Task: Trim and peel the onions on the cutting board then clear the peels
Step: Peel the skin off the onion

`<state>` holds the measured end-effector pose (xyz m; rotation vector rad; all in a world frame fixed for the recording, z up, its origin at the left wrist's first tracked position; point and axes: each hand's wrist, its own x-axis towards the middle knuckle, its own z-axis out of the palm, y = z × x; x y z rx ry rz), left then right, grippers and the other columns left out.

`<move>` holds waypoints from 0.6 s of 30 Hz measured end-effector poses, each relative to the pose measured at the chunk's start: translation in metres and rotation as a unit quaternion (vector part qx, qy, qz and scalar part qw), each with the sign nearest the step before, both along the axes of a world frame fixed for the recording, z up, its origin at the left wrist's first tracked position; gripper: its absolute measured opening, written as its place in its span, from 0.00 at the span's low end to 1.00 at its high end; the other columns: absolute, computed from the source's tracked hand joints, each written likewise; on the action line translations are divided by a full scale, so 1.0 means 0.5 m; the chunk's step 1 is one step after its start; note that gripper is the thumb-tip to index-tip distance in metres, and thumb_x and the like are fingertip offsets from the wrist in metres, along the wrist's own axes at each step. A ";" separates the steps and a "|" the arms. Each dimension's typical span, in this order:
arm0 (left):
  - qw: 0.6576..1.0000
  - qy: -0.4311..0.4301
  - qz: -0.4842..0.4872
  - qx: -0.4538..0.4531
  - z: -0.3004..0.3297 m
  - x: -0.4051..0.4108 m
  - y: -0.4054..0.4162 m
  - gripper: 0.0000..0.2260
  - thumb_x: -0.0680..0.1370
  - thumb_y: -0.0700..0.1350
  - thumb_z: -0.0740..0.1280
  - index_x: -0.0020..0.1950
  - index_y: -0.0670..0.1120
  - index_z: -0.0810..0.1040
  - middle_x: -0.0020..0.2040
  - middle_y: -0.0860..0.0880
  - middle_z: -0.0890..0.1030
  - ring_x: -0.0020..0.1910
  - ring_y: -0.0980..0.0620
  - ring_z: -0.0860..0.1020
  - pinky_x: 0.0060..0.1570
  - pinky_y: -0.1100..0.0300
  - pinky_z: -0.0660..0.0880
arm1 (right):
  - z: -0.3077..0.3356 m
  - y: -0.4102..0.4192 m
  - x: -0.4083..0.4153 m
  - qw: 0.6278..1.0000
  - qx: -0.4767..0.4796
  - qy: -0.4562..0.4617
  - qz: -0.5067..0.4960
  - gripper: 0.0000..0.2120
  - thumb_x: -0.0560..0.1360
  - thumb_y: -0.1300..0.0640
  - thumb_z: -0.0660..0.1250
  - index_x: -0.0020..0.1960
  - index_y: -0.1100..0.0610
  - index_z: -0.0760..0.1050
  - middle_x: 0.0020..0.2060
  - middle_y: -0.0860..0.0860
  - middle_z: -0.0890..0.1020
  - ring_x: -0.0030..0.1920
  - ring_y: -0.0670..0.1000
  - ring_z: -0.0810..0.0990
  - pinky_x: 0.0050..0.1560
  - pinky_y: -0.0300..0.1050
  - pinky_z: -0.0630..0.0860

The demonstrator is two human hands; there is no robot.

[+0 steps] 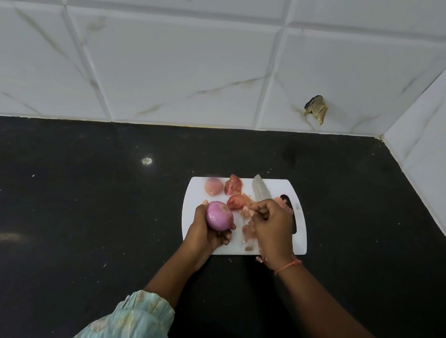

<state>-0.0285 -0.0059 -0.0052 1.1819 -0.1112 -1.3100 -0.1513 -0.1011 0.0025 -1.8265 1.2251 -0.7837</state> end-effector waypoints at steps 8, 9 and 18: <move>0.997 0.061 0.029 0.021 -0.002 0.011 -0.004 0.29 0.83 0.61 0.50 0.54 0.38 0.79 0.40 0.39 0.82 0.33 0.48 0.79 0.35 0.57 0.77 | 0.032 0.040 0.015 0.983 -0.080 0.001 0.164 0.15 0.76 0.52 0.69 0.62 0.51 0.78 0.55 0.45 0.78 0.54 0.44 0.78 0.53 0.40 0.77; 0.997 0.063 0.030 0.020 -0.002 0.011 -0.003 0.27 0.84 0.60 0.51 0.56 0.39 0.79 0.42 0.39 0.84 0.36 0.48 0.81 0.39 0.56 0.79 | 0.032 0.049 0.021 0.977 -0.082 0.010 0.195 0.16 0.75 0.51 0.71 0.62 0.51 0.78 0.56 0.45 0.77 0.56 0.44 0.77 0.53 0.39 0.77; 0.998 0.060 0.010 0.027 0.006 0.014 -0.005 0.28 0.83 0.62 0.50 0.55 0.40 0.77 0.43 0.40 0.80 0.37 0.48 0.77 0.38 0.56 0.73 | 0.030 0.052 0.025 0.971 -0.086 -0.009 0.225 0.06 0.74 0.62 0.71 0.50 0.54 0.80 0.50 0.47 0.77 0.51 0.42 0.75 0.50 0.30 0.71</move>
